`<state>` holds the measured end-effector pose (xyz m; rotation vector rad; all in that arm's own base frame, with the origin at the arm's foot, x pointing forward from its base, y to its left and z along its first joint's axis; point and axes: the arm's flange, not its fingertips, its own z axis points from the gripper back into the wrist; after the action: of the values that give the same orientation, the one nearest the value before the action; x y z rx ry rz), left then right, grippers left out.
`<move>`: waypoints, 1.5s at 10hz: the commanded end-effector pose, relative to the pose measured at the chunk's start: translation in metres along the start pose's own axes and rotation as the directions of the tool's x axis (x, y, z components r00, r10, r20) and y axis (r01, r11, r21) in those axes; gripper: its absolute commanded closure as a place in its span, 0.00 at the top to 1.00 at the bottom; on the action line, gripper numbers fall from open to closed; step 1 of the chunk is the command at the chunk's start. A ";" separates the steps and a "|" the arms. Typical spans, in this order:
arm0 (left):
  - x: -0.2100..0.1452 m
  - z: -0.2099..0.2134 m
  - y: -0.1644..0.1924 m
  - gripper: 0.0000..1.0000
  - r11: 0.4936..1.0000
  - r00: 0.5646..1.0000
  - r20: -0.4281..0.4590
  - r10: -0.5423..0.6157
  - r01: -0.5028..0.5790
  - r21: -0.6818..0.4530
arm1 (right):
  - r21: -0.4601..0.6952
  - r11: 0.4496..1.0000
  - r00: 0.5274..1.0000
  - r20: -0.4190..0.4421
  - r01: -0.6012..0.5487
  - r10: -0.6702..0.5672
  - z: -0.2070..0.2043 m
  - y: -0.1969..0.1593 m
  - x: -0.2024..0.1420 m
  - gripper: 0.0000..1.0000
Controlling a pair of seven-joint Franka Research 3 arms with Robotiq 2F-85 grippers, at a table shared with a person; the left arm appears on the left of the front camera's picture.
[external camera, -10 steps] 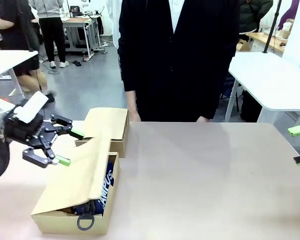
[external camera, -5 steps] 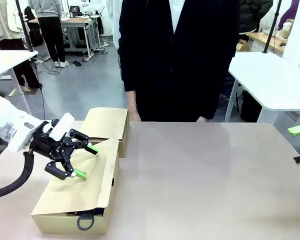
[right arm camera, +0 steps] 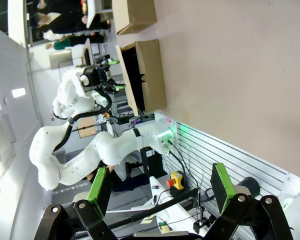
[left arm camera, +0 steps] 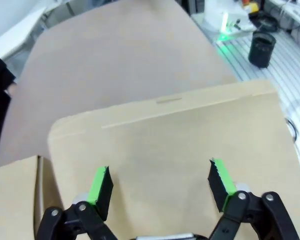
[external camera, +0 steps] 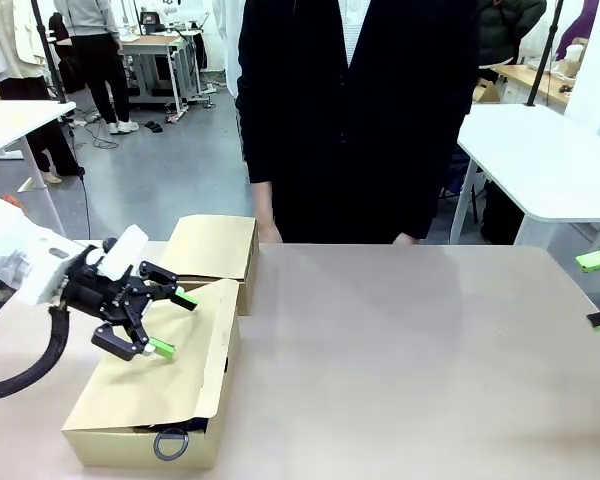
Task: Place items inside the box.
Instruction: Close the lid of the Mailer Box closest to the robot.
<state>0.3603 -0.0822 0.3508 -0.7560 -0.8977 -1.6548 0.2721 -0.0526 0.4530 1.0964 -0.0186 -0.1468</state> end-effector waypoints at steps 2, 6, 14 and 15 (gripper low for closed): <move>0.032 0.084 -0.157 0.96 0.978 0.967 0.146 0.208 -0.206 -0.027 | 0.024 0.999 1.000 0.001 -0.022 0.022 0.000 0.001 0.001 1.00; 0.013 0.145 -0.155 0.96 0.736 0.757 0.060 0.651 -0.609 -0.294 | 0.024 0.999 1.000 0.001 -0.022 0.022 0.000 0.001 0.001 1.00; -0.029 0.128 -0.141 0.96 0.453 0.556 -0.077 0.828 -0.743 -0.493 | 0.024 0.999 1.000 0.001 -0.022 0.022 0.000 0.001 0.001 1.00; -0.029 0.128 -0.141 0.96 0.453 0.556 -0.077 0.828 -0.743 -0.493 | 0.024 0.999 1.000 0.001 -0.022 0.022 0.000 0.001 0.001 1.00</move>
<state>0.2388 0.0618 0.3639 -1.4188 -0.1141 -0.9376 0.2721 -0.0526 0.4530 1.0967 -0.0185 -0.1468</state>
